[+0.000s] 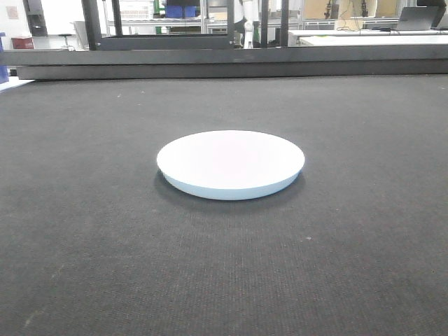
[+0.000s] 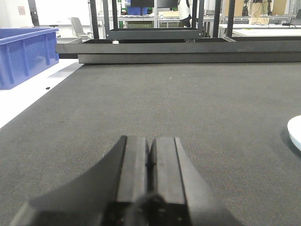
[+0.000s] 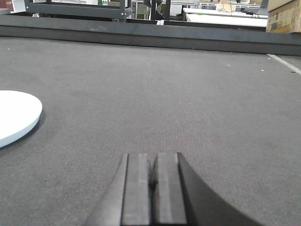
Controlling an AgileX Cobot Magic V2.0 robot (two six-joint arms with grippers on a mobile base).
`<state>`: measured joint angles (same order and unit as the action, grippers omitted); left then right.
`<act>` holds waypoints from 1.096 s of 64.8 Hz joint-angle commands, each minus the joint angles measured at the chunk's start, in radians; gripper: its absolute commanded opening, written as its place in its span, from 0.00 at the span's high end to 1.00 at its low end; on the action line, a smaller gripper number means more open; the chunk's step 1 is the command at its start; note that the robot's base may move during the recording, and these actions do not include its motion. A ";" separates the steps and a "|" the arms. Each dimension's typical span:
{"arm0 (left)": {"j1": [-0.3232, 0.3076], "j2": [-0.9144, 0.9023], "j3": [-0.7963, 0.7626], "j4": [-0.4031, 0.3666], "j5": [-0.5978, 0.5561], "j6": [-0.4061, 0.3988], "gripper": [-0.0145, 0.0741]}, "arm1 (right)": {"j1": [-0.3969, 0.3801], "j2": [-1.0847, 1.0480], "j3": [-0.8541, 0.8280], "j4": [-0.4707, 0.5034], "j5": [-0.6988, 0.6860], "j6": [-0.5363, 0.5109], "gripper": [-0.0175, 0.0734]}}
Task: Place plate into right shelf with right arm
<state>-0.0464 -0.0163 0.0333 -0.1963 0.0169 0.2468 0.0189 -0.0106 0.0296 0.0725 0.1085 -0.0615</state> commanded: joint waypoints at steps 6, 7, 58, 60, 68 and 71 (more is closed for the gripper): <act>0.001 -0.011 0.009 -0.002 -0.083 -0.002 0.89 | -0.002 -0.014 -0.007 0.000 -0.093 -0.002 0.75; 0.001 -0.011 0.009 -0.002 -0.083 -0.002 0.89 | -0.002 -0.014 -0.007 0.000 -0.093 -0.002 0.75; 0.001 -0.011 0.009 -0.002 -0.083 -0.002 0.89 | -0.004 -0.011 -0.092 0.020 -0.193 -0.006 0.75; 0.001 -0.011 0.009 -0.002 -0.083 -0.002 0.89 | -0.004 -0.008 -0.136 0.020 -0.167 -0.006 0.75; 0.001 -0.011 0.009 -0.002 -0.083 -0.002 0.89 | -0.002 0.070 -0.345 0.020 -0.037 -0.006 0.75; 0.001 -0.011 0.009 -0.002 -0.083 -0.002 0.89 | -0.002 0.125 -0.424 0.020 0.008 -0.006 0.74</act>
<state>-0.0464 -0.0163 0.0333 -0.1963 0.0169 0.2468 0.0189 0.0356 -0.2543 0.0896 0.1296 -0.0615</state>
